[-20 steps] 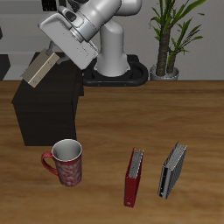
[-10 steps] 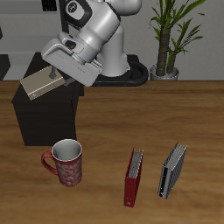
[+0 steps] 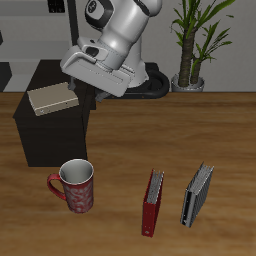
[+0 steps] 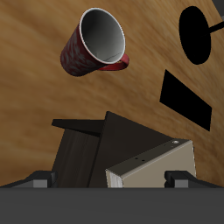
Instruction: Place the yellow book flat on top of the shelf
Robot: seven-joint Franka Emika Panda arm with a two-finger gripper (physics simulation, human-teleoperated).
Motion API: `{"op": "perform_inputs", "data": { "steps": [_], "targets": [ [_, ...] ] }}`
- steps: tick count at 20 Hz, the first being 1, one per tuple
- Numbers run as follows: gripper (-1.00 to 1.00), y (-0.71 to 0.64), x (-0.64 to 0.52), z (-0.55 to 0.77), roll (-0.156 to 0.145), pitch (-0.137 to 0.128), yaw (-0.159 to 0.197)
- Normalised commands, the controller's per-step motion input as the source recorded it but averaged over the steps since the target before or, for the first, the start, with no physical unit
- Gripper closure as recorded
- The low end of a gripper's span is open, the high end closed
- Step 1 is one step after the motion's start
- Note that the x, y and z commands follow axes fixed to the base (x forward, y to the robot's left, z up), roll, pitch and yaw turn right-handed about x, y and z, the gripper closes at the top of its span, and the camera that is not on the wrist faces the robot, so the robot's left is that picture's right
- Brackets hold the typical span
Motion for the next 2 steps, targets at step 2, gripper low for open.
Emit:
{"op": "perform_inputs", "data": {
  "steps": [2],
  "targets": [
    [-1.0,0.33,-0.08,0.17,0.119,-0.04,0.01]
  ]
}}
